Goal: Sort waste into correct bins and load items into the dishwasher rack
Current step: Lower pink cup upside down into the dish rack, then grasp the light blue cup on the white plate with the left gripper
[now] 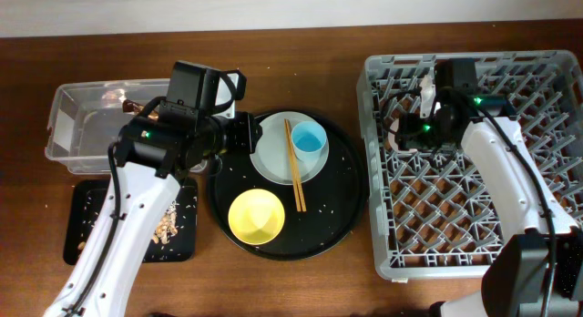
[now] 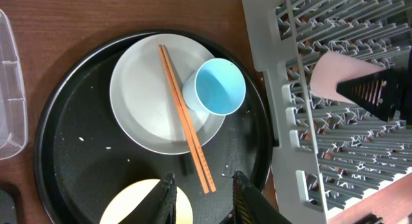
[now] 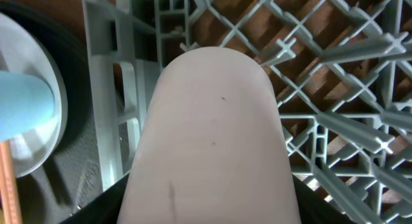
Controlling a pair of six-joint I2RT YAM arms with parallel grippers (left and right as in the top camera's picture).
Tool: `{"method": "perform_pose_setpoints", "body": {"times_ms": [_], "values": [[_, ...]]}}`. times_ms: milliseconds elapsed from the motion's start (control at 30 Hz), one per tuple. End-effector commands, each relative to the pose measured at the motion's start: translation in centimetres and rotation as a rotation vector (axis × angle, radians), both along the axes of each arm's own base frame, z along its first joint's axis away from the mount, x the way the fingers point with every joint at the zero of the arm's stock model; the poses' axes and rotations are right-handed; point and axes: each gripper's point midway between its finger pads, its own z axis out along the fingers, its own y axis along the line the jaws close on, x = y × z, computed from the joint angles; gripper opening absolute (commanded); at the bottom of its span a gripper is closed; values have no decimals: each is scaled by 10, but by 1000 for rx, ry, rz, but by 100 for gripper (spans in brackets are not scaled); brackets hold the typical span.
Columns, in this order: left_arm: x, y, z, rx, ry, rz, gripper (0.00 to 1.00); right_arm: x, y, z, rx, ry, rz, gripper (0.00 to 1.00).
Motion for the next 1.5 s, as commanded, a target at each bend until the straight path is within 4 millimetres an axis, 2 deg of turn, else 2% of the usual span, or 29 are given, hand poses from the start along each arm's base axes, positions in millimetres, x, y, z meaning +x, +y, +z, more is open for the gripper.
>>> {"method": "perform_pose_setpoints", "body": {"times_ms": [0,167,300,400,467,533,633,700,800,933,1100,1133,1200,1233,1367,1467], "values": [[3,2,4,17,-27,-1,29,0,0,0,-16,4,6,71],[8,1,7,9,-51,-1,29,1,0,1,-16,1,6,88],[13,-1,11,-5,-71,12,29,4,0,8,-15,-20,5,90],[19,-8,14,-17,-101,2,29,3,2,31,-7,-49,8,90],[25,-17,8,-17,-93,20,30,-1,3,54,0,-66,11,91],[33,-26,-7,8,-77,41,35,-8,3,76,0,-82,11,92],[48,-50,-37,32,-60,19,36,-21,3,104,0,-104,10,93],[60,-66,-61,41,-46,0,39,-29,2,112,0,-112,10,94],[70,-64,-101,86,27,58,40,-40,2,114,-1,-90,10,95],[73,-67,-142,125,97,54,40,-45,2,111,-1,-65,9,94],[73,-72,-176,137,154,40,40,-45,2,111,-1,-67,9,95],[74,-73,-180,134,160,36,35,-45,2,111,-1,-67,9,95],[74,-74,-181,135,159,36,13,-45,2,111,-2,-67,9,95],[76,-75,-180,130,151,36,8,-45,1,111,-5,-67,8,95],[83,-77,-172,116,126,38,2,-45,-1,111,-19,-68,3,95],[88,-80,-156,100,95,39,1,-44,-2,111,-38,-72,38,95]]}}
